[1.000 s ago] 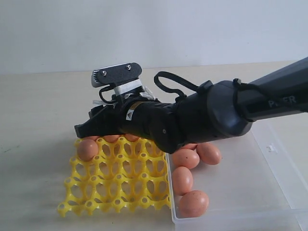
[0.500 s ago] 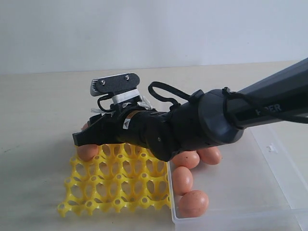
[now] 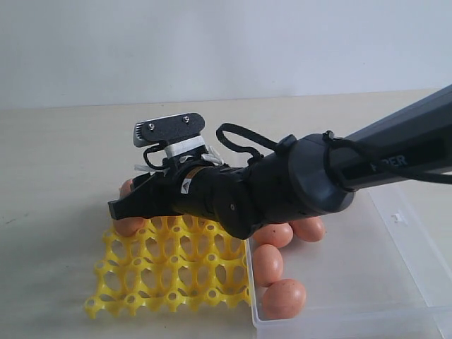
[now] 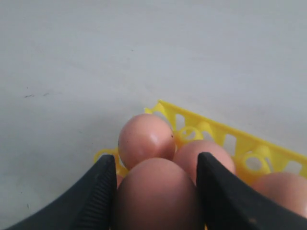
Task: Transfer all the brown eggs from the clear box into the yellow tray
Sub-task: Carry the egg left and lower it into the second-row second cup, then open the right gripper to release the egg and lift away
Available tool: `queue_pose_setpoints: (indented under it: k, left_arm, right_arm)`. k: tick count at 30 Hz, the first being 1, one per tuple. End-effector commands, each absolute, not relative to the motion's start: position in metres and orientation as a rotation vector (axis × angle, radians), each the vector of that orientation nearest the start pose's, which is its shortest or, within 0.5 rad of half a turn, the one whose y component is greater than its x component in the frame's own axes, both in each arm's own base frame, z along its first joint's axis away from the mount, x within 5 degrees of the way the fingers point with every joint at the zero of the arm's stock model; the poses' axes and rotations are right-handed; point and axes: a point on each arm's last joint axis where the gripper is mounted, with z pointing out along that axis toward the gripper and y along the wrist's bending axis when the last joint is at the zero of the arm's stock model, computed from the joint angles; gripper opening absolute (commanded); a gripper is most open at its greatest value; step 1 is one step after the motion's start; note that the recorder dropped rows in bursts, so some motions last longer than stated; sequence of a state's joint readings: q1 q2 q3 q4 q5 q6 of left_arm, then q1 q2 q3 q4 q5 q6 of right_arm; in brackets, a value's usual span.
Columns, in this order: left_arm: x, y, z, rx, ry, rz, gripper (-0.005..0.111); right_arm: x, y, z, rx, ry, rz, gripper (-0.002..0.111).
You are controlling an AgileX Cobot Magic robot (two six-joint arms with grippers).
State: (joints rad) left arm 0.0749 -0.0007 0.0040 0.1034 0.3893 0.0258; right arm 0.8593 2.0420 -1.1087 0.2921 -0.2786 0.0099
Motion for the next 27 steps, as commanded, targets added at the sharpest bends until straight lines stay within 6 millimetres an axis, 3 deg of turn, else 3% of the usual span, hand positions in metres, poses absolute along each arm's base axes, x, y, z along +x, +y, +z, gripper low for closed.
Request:
queue_pose_setpoints:
  k: [1, 14, 27]
  left_arm:
    - [0.0522, 0.0071, 0.1792, 0.019, 1.865, 0.166, 0.0]
    - [0.0522, 0.0071, 0.1792, 0.018, 1.865, 0.165, 0.0]
    - [0.0522, 0.0071, 0.1792, 0.018, 1.865, 0.165, 0.0]
  right_arm:
    - [0.2817, 0.3162, 0.1375, -0.574, 2.113, 0.58, 0.005]
    - [0.2789, 0.3198, 0.1389, -0.579, 2.094, 0.59, 0.042]
    - [0.2793, 0.32, 0.1397, -0.582, 2.081, 0.588, 0.044]
